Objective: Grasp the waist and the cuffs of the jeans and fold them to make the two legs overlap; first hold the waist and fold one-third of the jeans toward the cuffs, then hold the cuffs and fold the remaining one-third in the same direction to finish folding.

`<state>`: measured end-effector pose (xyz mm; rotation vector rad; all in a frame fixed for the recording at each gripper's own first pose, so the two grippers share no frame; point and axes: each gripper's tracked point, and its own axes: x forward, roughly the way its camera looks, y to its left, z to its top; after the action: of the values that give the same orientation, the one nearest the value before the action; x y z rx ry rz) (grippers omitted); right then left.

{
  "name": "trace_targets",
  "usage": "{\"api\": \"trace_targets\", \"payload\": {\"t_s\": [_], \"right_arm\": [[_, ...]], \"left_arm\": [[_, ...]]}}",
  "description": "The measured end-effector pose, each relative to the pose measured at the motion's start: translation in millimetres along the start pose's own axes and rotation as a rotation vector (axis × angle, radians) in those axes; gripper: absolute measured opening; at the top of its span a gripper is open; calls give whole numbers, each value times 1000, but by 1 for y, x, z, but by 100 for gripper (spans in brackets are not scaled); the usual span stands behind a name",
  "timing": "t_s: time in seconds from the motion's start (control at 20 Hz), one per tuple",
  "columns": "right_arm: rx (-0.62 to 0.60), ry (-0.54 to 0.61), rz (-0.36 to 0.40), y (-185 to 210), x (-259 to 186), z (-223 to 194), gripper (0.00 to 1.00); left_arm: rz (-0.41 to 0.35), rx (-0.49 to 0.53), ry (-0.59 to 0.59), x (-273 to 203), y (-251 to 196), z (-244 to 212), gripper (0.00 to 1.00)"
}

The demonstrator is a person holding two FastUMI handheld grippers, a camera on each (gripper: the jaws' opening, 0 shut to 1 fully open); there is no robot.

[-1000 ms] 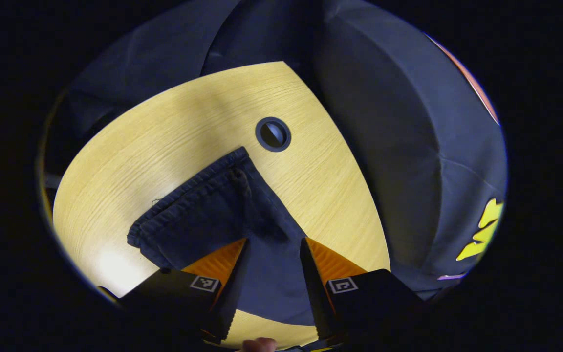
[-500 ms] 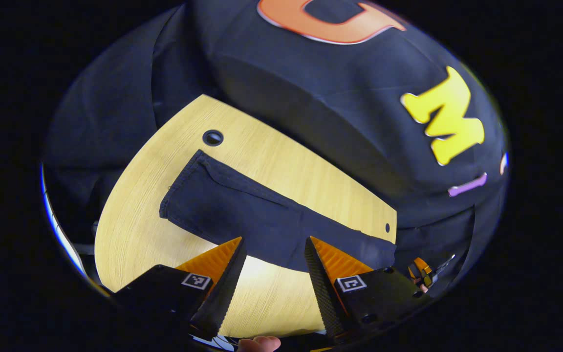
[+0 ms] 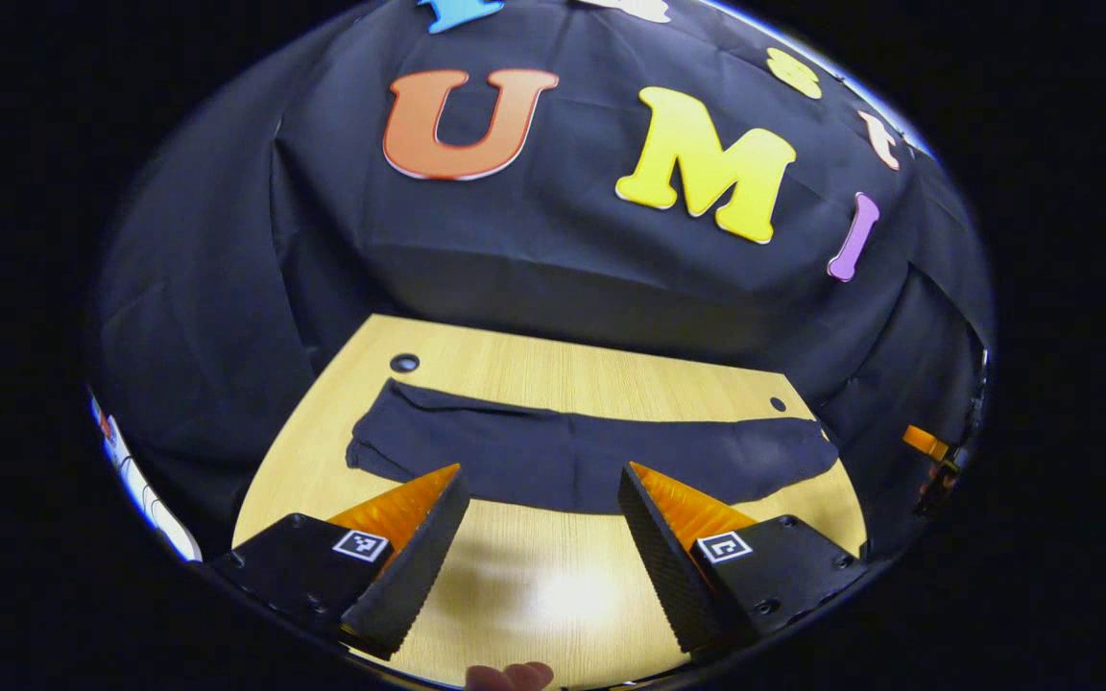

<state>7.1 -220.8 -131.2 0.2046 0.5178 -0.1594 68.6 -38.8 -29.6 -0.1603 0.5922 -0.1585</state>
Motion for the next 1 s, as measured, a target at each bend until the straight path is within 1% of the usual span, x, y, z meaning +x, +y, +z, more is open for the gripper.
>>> {"api": "trace_targets", "payload": {"t_s": [0.05, 0.1, 0.25, 0.4, 0.45, 0.5, 0.6, 0.65, 0.7, 0.85, 1.0], "right_arm": [[0, -3, 0, 3, -5, -4, 98], [2, 7, -9, 3, -7, -11, 94], [27, 46, -22, -1, -4, -25, 94], [53, 66, -40, -12, 9, -38, 94], [73, 74, -48, -17, 17, -41, 99], [87, 81, -56, -23, 24, -45, 99], [109, 92, -75, -38, 49, -51, 99], [125, 106, -83, -45, 63, -56, 94], [146, 121, -92, -52, 79, -61, 99], [185, 164, -115, -73, 123, -78, 99], [203, 193, -154, -94, 165, -89, 99]], "left_arm": [[10, -5, -41, -4, -5, -1, 100], [14, -16, -73, -8, -11, -1, 100], [42, -31, -165, -20, -17, 6, 100], [59, -29, -198, -22, -22, 12, 99], [58, -26, -199, -23, -25, 16, 99], [58, -22, -206, -22, -28, 20, 99], [65, -10, -227, -20, -35, 31, 99], [67, -9, -231, -19, -38, 35, 100], [71, -12, -238, -19, -41, 38, 99], [86, -22, -253, -16, -49, 47, 99], [111, -5, -276, -16, -54, 59, 99]]}}
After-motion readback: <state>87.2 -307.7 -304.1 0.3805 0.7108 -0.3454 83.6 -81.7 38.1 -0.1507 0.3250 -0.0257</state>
